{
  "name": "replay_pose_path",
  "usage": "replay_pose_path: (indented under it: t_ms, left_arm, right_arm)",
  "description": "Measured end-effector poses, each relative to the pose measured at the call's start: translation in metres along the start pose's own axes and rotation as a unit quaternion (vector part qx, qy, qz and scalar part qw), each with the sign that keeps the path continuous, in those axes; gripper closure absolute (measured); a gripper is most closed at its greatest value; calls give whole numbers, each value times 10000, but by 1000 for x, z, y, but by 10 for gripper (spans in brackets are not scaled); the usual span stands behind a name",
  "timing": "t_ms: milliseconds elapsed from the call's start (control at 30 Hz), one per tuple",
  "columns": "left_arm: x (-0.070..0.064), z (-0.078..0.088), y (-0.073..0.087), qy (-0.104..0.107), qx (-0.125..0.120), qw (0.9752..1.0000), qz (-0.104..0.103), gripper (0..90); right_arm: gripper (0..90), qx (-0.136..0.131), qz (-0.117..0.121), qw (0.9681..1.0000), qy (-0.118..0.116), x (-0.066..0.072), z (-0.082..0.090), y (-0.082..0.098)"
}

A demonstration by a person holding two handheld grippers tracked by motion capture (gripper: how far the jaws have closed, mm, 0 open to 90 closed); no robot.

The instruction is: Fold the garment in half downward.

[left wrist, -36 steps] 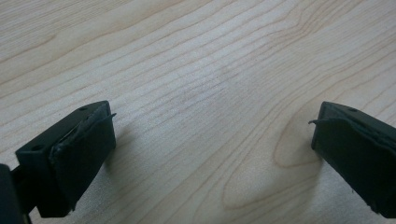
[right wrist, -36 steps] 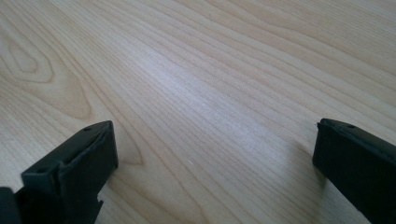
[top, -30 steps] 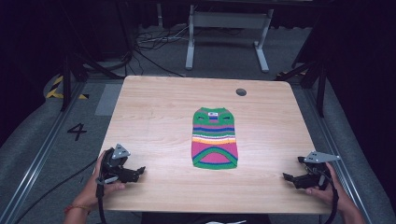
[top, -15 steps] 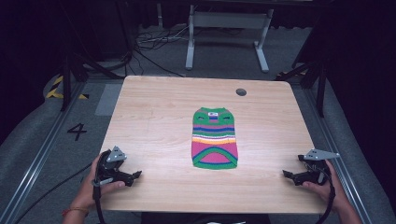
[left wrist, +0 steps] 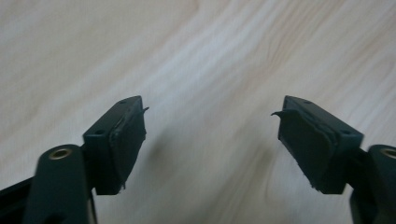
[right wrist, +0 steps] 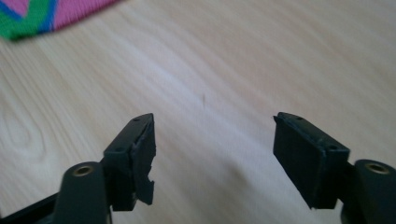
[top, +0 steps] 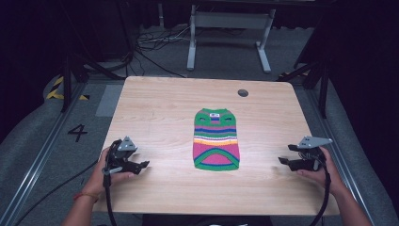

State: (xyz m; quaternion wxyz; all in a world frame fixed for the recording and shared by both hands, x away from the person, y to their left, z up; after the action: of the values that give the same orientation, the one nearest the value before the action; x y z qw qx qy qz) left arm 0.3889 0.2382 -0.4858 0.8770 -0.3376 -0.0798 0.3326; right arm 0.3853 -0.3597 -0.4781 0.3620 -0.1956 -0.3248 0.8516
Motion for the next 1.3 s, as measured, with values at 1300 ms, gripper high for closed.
replay_pose_path:
  t_ms: [1300]
  left_arm:
    - [33,-144,-179,11,-287,9990,337,381]
  right_arm:
    - [527,5,-217,9996,-175,-8,-168,-171]
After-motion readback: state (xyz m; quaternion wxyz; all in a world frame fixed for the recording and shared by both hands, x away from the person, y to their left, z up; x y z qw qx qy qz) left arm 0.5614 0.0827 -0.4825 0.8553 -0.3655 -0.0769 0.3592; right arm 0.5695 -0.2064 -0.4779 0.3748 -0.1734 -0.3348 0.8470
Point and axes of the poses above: each handheld gripper's, and its own axes: z roughly backward along the jaws, y roughly out of its underside, x roughly to its left, the point moved 1 cm from there along -z, roughly forward along the jaws, and after that the axes turned 4 degrees about y, right-handed, at the moved point
